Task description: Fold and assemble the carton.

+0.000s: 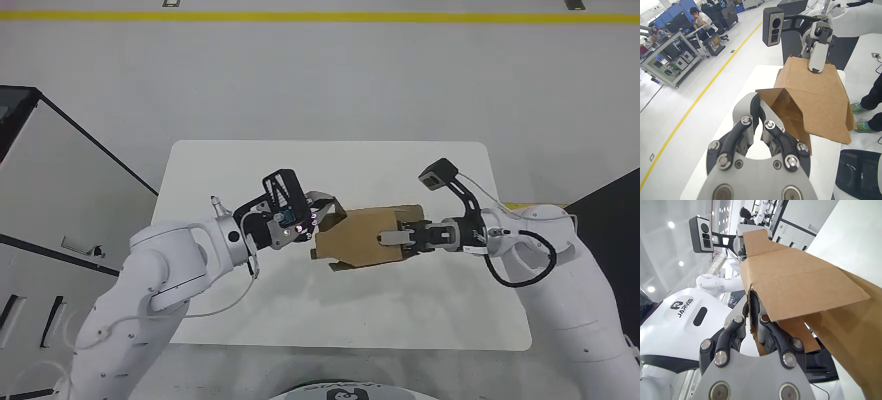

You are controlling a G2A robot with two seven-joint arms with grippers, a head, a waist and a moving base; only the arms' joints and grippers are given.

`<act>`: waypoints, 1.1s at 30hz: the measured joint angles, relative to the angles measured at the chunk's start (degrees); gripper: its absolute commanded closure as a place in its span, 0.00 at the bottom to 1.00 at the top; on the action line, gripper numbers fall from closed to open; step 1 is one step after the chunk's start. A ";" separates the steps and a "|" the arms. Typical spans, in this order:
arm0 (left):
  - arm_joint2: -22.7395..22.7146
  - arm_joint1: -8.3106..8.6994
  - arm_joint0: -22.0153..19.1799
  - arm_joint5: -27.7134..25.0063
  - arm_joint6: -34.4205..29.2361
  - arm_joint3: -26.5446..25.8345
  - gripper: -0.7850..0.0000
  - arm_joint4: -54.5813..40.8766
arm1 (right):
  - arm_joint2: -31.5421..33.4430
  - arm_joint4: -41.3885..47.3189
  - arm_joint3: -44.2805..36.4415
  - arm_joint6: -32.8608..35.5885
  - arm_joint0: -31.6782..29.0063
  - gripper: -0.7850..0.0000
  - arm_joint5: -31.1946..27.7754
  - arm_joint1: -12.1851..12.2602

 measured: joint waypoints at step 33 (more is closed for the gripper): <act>0.70 0.47 0.95 0.35 0.76 -0.68 1.00 0.14 | 1.80 5.39 2.12 -12.83 -2.96 1.00 0.56 -0.48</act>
